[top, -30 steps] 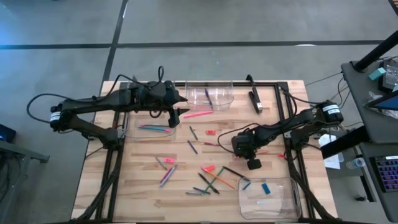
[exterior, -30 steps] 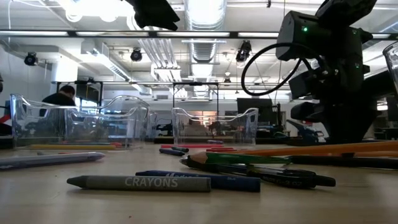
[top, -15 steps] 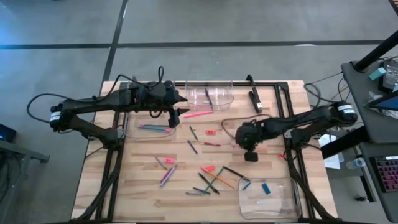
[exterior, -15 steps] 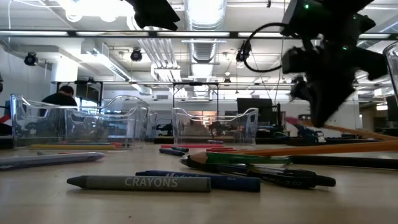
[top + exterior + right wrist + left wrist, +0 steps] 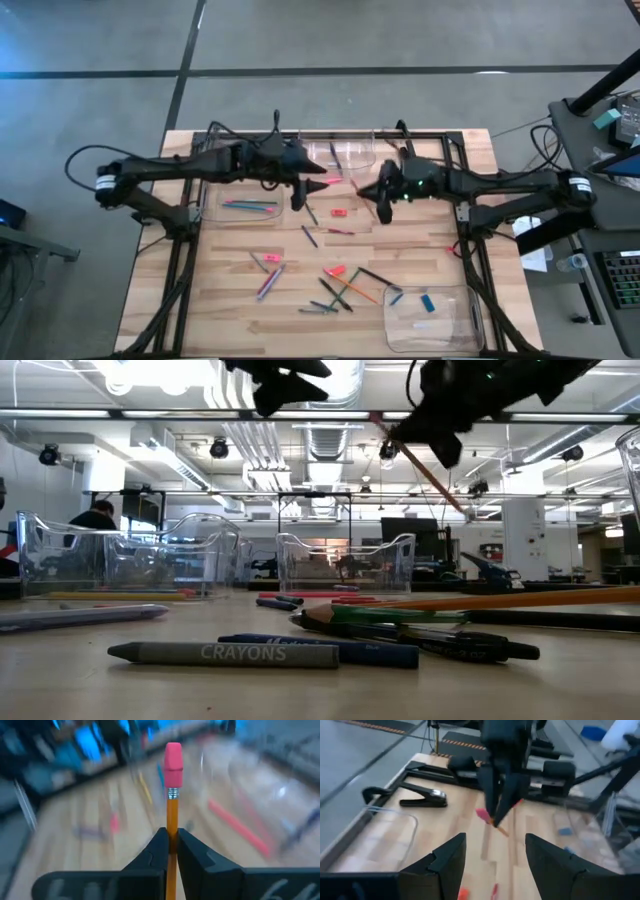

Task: Sort crayons/erasers/pens/pencils in bins
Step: Put the yellow pencil into the bottom left transparent bin

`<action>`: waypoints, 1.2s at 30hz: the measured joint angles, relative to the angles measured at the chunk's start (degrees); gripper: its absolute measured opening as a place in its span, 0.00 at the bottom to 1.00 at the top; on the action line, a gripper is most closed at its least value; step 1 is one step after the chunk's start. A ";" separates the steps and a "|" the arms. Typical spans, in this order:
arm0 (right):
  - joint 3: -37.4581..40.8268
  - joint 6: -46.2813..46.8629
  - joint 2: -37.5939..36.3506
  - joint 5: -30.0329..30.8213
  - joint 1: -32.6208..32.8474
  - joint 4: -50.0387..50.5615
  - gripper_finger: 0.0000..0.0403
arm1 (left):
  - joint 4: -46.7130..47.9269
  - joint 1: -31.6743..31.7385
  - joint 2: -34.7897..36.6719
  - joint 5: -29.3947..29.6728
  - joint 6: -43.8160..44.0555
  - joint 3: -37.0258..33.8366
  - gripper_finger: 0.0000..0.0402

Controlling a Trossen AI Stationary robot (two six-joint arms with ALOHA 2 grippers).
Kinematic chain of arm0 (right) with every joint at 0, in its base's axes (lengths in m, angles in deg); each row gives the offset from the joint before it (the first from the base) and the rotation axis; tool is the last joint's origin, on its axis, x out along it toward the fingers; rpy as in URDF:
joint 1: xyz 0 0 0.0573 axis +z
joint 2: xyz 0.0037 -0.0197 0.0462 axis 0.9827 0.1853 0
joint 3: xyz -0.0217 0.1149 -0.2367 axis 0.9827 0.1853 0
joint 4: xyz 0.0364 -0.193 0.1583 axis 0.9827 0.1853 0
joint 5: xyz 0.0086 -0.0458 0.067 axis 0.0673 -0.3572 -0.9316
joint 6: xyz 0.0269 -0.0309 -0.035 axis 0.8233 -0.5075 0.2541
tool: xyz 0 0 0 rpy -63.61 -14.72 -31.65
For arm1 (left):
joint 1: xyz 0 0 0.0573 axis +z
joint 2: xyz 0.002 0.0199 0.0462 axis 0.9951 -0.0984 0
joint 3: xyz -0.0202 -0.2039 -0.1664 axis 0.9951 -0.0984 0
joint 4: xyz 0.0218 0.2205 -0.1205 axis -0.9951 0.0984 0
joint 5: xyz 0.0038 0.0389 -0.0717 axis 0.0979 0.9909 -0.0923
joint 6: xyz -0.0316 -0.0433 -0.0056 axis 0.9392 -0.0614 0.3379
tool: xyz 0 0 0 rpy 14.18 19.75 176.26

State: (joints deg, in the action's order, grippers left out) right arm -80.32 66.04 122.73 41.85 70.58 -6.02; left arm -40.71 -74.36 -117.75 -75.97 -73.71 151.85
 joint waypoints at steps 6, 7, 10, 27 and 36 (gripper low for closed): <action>-0.04 3.06 0.26 -0.24 -1.05 -14.04 0.04 | -2.56 -0.07 -4.47 -3.11 4.10 0.00 0.47; -0.04 3.32 0.26 -0.24 -1.05 -14.72 0.04 | -3.60 -0.07 -5.29 -4.23 4.92 0.00 0.47; -0.04 4.02 0.34 -0.25 -1.05 -16.38 0.04 | -6.91 -0.13 -7.35 -8.06 7.80 0.00 0.50; -0.12 5.48 0.79 0.40 -1.05 -21.26 0.04 | -22.55 -0.37 -15.41 -10.28 20.65 0.02 0.72; -0.12 5.49 0.79 0.96 -1.05 -21.83 0.04 | -25.34 -0.72 -15.37 -9.23 20.27 0.04 0.41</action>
State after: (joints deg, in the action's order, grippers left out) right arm -80.44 71.53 123.51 42.81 69.52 -27.85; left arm -66.05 -75.07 -133.12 -85.19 -53.44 151.89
